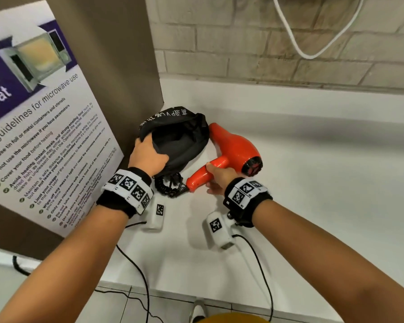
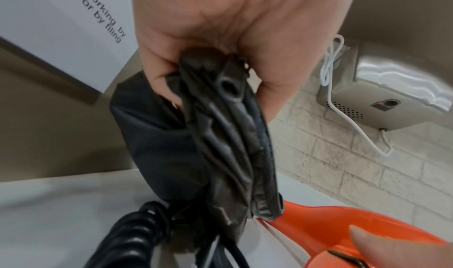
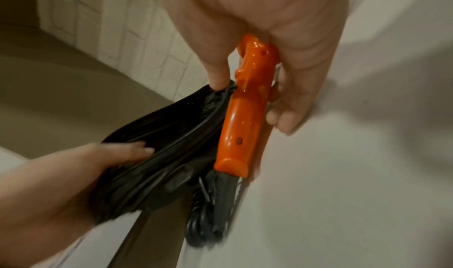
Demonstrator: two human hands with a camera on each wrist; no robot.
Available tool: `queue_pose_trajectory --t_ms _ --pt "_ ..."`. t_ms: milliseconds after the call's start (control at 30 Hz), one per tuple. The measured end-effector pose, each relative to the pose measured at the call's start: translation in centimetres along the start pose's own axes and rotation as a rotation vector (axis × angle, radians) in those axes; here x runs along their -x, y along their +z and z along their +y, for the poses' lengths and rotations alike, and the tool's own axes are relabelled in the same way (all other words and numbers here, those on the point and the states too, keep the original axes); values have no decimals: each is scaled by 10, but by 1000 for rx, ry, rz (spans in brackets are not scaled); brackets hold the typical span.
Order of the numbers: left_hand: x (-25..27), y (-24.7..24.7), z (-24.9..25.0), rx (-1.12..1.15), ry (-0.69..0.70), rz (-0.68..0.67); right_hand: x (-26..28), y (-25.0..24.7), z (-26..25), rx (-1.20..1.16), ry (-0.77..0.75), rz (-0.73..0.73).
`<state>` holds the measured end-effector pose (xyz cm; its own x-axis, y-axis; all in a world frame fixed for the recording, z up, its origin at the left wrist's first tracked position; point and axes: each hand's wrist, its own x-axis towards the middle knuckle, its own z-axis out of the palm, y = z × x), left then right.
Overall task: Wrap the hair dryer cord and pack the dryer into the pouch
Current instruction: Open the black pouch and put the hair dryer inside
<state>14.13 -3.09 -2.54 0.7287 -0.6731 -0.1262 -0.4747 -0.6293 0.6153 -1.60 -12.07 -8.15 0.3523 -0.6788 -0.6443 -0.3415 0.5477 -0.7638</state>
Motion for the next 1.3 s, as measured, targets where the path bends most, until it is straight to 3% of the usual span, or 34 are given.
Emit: queue_pose_trajectory --t_ms 300,733,933,1100,1300 --pt "-5 6 -7 -66 59 -60 1 -24 -25 -227 51 -33" --pt "-9 42 37 -87 127 -237 78 -128 -86 -243 -700 82" --pt "3 59 63 -5 257 -521 101 -146 -87 -352 -905 50" --pt "10 65 69 70 252 -766 96 -155 -78 -370 -926 9" --pt "7 66 73 -129 334 -708 73 -172 -61 -166 -860 73"
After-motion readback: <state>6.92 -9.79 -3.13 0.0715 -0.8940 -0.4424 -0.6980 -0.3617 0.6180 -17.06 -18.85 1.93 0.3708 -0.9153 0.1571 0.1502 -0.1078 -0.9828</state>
